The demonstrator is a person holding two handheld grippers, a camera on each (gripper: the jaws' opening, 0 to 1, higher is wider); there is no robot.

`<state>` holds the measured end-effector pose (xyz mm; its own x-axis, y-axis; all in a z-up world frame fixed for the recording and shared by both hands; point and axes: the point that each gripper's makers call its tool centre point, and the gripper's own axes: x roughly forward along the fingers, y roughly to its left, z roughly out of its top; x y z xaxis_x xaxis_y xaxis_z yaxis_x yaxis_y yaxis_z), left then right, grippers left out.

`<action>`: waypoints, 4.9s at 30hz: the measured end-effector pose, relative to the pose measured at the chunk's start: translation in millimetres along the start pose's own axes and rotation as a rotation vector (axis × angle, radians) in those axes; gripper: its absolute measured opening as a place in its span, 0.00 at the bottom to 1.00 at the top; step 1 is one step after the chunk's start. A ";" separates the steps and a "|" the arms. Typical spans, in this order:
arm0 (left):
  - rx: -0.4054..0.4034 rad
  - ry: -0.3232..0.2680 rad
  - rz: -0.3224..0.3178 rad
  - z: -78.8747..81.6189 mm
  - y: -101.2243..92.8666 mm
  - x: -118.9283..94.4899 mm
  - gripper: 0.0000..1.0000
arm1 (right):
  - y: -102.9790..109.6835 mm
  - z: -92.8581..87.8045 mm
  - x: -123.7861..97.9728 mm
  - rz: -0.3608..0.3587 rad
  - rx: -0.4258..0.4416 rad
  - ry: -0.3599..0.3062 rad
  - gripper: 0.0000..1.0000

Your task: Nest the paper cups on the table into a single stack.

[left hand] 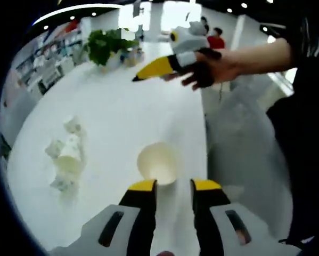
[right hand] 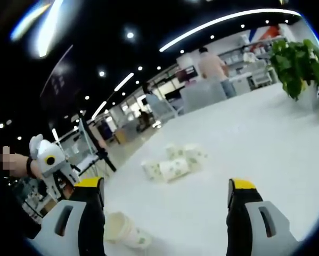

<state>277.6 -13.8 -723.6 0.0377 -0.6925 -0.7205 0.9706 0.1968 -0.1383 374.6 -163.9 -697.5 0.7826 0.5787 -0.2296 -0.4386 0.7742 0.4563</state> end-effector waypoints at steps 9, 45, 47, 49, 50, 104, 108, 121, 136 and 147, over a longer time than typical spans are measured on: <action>-0.068 -0.085 0.092 -2.1 19.0 -15.9 0.39 | 5.8 6.3 2.5 0.006 -0.022 0.020 0.95; -0.261 -0.360 0.358 -10.8 56.9 -56.3 0.99 | 24.5 -8.2 16.4 0.035 -0.072 0.105 0.95; -0.270 -0.363 0.360 -11.7 57.2 -56.1 0.99 | 25.3 -6.8 18.4 0.036 -0.077 0.107 0.95; -0.288 -0.379 0.353 -10.3 56.0 -55.4 0.99 | 24.6 -6.3 21.0 0.027 -0.093 0.117 0.95; -0.291 -0.382 0.354 -10.1 56.1 -55.1 0.99 | 24.5 -6.7 22.3 0.026 -0.107 0.126 0.95; -0.438 -0.431 0.429 -36.7 65.1 -40.8 0.99 | 22.8 -45.2 205.6 0.150 -0.817 0.512 0.41; -0.445 -0.431 0.429 -39.3 62.4 -40.3 0.99 | 16.2 -48.8 214.3 0.132 -0.843 0.530 0.37; -0.475 -0.423 0.419 -47.8 54.5 -38.3 0.97 | 10.5 -59.3 229.1 0.085 -1.001 0.568 0.26; -0.475 -0.423 0.429 -47.6 55.5 -38.9 0.97 | 8.7 -58.0 223.2 0.099 -1.048 0.576 0.16; -0.477 -0.428 0.423 -46.7 55.4 -36.1 0.96 | -0.7 -60.3 208.7 0.084 -1.042 0.589 0.12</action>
<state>318.9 54.6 -737.0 0.5663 -0.6807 -0.4647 0.6489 0.7159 -0.2578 511.6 -28.3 -797.5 0.5311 0.4555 -0.7145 -0.8382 0.4062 -0.3640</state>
